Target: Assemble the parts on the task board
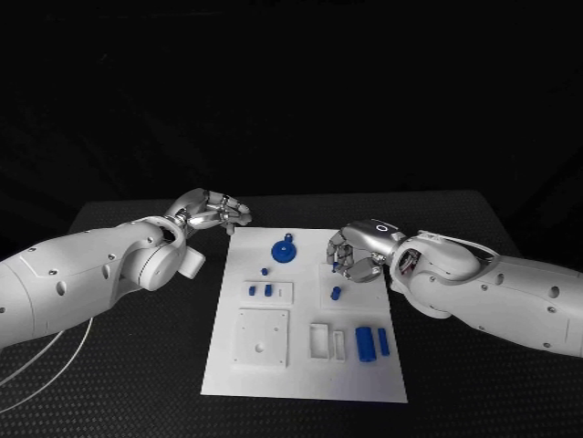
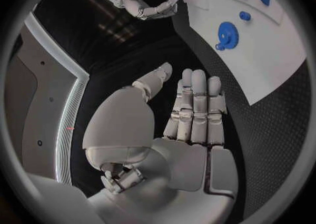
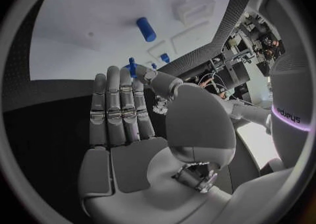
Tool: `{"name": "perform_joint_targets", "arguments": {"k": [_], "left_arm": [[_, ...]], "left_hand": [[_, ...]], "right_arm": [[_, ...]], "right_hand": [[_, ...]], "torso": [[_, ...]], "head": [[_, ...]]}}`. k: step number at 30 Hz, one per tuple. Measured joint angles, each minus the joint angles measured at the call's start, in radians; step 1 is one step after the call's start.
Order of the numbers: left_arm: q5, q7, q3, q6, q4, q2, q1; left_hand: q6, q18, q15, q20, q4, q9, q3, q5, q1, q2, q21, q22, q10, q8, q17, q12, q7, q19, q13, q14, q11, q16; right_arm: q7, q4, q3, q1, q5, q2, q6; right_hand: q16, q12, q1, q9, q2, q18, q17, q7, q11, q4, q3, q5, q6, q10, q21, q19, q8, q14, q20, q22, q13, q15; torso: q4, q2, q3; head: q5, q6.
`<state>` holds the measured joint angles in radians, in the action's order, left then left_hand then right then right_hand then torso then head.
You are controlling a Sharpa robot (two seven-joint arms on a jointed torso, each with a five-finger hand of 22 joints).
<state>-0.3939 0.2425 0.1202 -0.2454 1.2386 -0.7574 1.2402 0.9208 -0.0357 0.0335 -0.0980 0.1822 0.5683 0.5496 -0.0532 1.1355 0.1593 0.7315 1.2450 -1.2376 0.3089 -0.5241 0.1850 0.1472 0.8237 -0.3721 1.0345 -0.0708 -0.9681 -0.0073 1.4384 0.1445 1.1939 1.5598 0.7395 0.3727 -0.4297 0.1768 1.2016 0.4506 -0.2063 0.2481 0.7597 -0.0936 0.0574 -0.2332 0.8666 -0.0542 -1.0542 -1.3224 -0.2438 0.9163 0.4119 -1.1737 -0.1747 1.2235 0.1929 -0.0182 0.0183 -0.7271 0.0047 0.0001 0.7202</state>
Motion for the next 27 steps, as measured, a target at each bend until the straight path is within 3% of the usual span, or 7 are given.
{"name": "perform_joint_targets", "arguments": {"k": [5, 14, 27], "left_arm": [[0.000, 0.000, 0.000, -0.001, -0.008, 0.002, 0.000], [0.001, 0.001, 0.000, -0.002, -0.017, 0.015, 0.000], [0.004, 0.004, 0.000, -0.005, -0.031, 0.027, 0.000]], "left_hand": [[-0.001, 0.000, 0.000, 0.000, 0.000, 0.001, 0.000, 0.000, 0.000, 0.000, 0.000, 0.001, 0.000, 0.000, 0.000, 0.000, -0.001, 0.000, 0.000, 0.000, 0.000, 0.000], [-0.002, 0.005, 0.000, 0.000, 0.000, 0.001, 0.000, 0.000, 0.000, 0.000, 0.000, 0.001, 0.004, 0.000, -0.001, 0.004, -0.001, 0.000, -0.001, 0.000, -0.004, 0.000], [-0.002, 0.005, 0.000, 0.000, 0.000, 0.002, 0.000, 0.000, 0.000, 0.000, 0.000, 0.002, 0.007, 0.000, -0.001, 0.004, -0.001, 0.000, -0.001, 0.000, -0.001, 0.000]], "right_arm": [[0.004, 0.017, -0.001, 0.000, -0.006, -0.024, 0.023], [0.010, 0.039, -0.002, -0.004, -0.004, -0.082, 0.050], [0.024, 0.015, 0.000, -0.066, 0.012, -0.160, 0.067]], "right_hand": [[0.000, 0.000, 0.000, 0.000, 0.000, 0.000, 0.001, 0.000, 0.000, -0.002, 0.002, 0.000, 0.000, 0.000, 0.000, 0.000, 0.000, 0.000, 0.000, 0.000, 0.001, 0.000], [0.000, 0.000, 0.000, 0.001, 0.000, 0.000, 0.002, 0.000, 0.000, -0.003, 0.003, 0.000, 0.000, 0.000, 0.000, 0.000, -0.001, 0.000, 0.000, 0.001, 0.002, 0.000], [0.000, 0.000, 0.000, 0.002, 0.000, 0.000, 0.004, 0.000, 0.000, -0.003, 0.003, 0.000, 0.000, 0.000, 0.000, 0.000, -0.001, 0.000, 0.000, 0.001, 0.005, 0.000]], "torso": [[-0.0006, 0.000, -0.0001], [-0.0014, 0.000, -0.0018], [-0.0015, -0.001, -0.0025]], "head": [[0.016, -0.001], [0.059, 0.002], [0.109, 0.010]]}}
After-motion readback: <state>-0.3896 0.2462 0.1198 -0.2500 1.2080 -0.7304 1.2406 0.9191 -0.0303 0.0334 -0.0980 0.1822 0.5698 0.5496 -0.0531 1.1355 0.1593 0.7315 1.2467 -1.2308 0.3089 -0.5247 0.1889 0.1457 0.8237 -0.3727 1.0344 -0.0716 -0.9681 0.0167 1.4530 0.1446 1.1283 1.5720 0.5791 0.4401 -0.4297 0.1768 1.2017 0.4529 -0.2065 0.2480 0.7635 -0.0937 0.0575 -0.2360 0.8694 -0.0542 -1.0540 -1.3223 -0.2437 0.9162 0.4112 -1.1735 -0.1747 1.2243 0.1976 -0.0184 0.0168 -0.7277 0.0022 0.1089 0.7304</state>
